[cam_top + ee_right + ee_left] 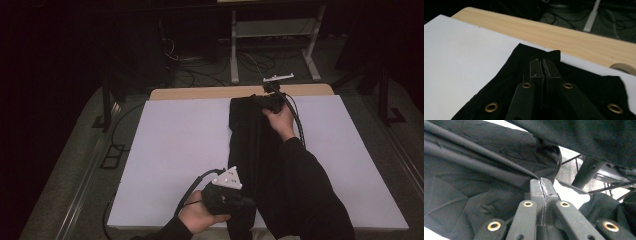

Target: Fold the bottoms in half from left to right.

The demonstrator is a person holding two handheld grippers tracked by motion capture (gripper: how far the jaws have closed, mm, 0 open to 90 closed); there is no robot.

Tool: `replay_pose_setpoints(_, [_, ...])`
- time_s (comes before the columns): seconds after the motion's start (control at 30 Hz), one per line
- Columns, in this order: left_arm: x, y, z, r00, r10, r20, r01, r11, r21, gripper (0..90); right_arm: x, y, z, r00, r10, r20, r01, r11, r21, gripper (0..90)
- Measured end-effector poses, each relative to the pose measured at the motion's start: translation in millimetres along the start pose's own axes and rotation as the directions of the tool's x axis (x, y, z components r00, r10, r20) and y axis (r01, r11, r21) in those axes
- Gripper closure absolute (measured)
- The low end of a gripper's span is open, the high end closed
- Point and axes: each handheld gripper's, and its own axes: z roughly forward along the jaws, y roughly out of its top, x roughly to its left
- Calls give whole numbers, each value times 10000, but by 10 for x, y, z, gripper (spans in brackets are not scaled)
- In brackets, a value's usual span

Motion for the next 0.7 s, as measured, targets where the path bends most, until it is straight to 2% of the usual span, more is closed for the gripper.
replay_pose_setpoints(0.27, [-38,61,253,9995,-50,300,53,9999,-117,886,-76,23,-15,9997,-244,21,243,9994,234,860])
replay_pose_setpoints(0.6, [-43,160,440,9992,-248,320,256,9994,-250,886,-233,65,-48,9989,-473,9,471,9972,582,860])
replay_pose_setpoints(0.7, [-48,189,501,9989,-364,292,377,9982,-461,886,-279,73,-60,9985,-498,-240,513,9963,685,860])
